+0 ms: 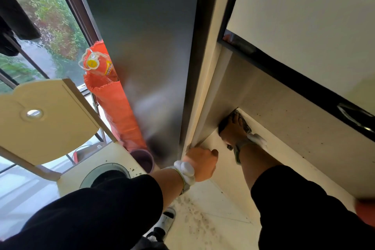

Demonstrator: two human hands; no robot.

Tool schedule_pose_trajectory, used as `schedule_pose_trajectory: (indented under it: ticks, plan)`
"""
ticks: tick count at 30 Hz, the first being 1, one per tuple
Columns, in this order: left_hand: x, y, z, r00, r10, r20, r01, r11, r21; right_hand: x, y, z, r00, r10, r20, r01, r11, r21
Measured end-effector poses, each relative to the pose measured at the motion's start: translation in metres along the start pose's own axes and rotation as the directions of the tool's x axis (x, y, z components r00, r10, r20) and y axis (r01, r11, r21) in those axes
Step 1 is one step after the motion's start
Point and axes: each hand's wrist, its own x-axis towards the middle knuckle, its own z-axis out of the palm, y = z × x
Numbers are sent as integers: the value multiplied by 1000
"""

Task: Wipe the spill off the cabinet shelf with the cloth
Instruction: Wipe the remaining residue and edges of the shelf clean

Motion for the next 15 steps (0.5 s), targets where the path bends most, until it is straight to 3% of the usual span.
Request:
schedule_pose_trajectory:
  ticks: [5,7,12,15]
  plan:
    - [3,12,3,994,-29,105,22,997,73,-21,-7,-30,1000,17,-8,-17,1000,11]
    - [5,11,3,993,43,111,-54,993,103,-21,-7,-38,1000,15,2,-15,1000,17]
    - [5,13,-7,990,7,144,-30,986,161,-19,2,-38,996,-88,9,89,987,-136]
    - [8,12,-3,982,85,167,-118,972,201,-10,13,-24,996,-88,-32,84,989,-121]
